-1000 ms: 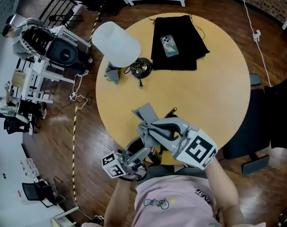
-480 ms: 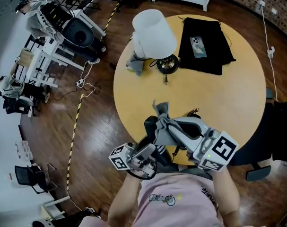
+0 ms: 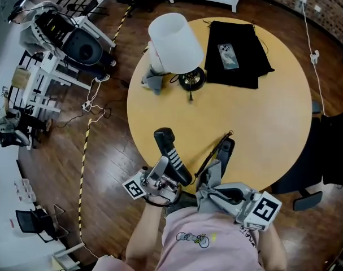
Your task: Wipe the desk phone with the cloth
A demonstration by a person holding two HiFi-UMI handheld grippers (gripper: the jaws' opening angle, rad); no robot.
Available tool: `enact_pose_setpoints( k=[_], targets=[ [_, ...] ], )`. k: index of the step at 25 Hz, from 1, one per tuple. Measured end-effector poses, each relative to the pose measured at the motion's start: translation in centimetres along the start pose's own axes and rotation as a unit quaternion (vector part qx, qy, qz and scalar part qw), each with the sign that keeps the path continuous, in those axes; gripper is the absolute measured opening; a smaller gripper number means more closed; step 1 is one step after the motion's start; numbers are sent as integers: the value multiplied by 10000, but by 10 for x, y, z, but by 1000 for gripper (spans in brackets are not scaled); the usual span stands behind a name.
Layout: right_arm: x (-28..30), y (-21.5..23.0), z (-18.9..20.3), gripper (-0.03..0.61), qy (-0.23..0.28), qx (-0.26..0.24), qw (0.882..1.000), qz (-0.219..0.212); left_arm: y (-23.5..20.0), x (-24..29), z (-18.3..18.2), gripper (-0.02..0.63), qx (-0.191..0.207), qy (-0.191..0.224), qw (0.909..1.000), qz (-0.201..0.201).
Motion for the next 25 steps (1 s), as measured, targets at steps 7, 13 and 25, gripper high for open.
enact_pose_setpoints(
  k=[7,13,25],
  targets=[
    [-69,76,9,29,219,216,9657,2580,-96,-9,-42,244,1566,-635,9478,-2703],
    [-43,124,32,29,-859,-80,9273,3641,-151,7,-35,242,2704,-2075,8526,-3962],
    [37,104,134,29,-3469,806,8938,2724,-169,32,-11,242,2903,-2974,8253,-3823]
  ],
)
Point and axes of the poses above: the fingertips, and each gripper's own axes: x forward along the fingers, y to its right, z out of its underside, the point moved 6 cm from there along -x, backward along the fingers, and after that the axes turned 6 degrees about -z, right-handed, at the moved point
